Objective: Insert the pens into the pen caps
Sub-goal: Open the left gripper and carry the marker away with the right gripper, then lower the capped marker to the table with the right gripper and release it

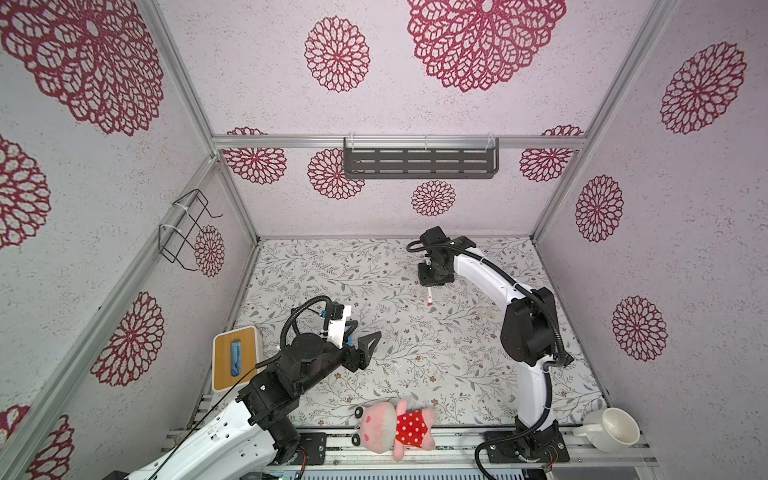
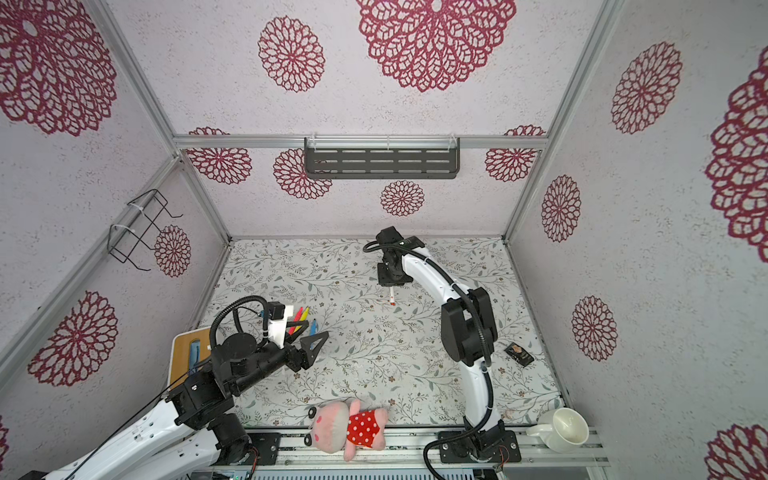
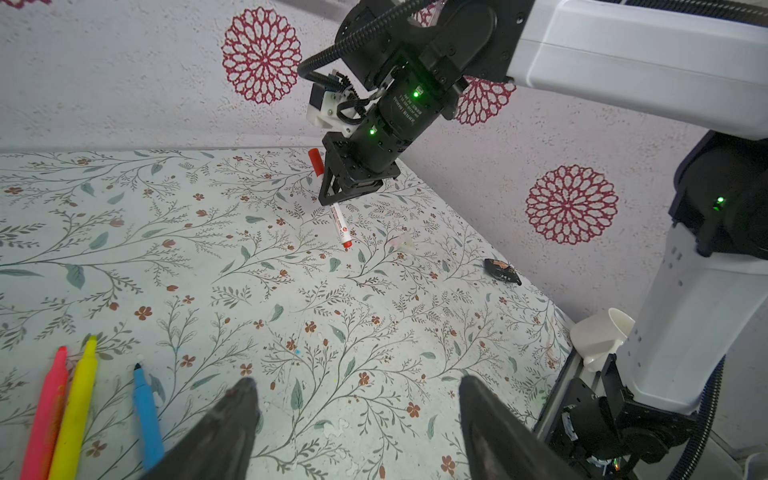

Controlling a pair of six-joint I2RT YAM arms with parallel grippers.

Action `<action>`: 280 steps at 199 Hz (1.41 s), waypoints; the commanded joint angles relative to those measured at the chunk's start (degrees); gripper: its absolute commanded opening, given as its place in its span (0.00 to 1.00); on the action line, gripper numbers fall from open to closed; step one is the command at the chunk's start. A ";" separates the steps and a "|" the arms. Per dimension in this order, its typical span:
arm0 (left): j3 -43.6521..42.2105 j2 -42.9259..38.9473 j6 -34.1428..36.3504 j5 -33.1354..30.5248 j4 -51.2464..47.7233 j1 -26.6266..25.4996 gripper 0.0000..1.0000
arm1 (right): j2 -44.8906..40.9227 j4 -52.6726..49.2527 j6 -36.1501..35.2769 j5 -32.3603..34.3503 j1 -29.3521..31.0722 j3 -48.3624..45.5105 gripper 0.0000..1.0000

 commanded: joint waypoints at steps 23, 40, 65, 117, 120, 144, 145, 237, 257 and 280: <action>-1.19 -1.82 -0.87 -0.62 -0.67 -0.47 0.78 | 4.47 -6.56 -2.98 5.32 -2.99 8.74 0.00; -1.39 -2.28 -0.90 -0.82 -0.66 -0.38 0.78 | 5.51 -5.70 -3.53 5.02 -4.22 9.00 0.00; -1.48 -2.21 -0.90 -0.70 -0.67 -0.45 0.78 | 8.01 -5.80 -3.98 4.89 -5.76 10.67 0.00; -1.26 -1.53 -0.69 -0.35 -0.10 -0.44 0.78 | 13.09 -6.61 -4.93 5.59 -7.33 12.90 0.00; -1.22 -1.56 -0.69 -0.34 -0.13 -0.43 0.78 | 13.27 -6.52 -5.00 5.59 -7.40 12.89 0.00; -1.30 -1.48 -0.55 -0.28 -0.13 -0.42 0.78 | 14.79 -6.35 -4.75 5.55 -7.82 13.85 0.00; -1.30 -1.47 -0.60 -0.32 -0.13 -0.40 0.78 | 14.85 -6.39 -4.77 5.57 -7.82 13.90 0.00; -2.01 -1.58 -1.21 -0.25 0.73 -0.41 0.78 | 20.70 -7.61 -3.82 6.54 -9.67 20.39 0.00; -1.84 -1.23 -1.12 0.00 1.02 -0.45 0.78 | 21.06 -7.81 -3.70 6.86 -9.77 20.53 0.00; -1.57 -0.83 -1.10 0.02 0.95 -0.38 0.78 | 21.31 -7.66 -3.90 6.91 -9.85 20.57 0.00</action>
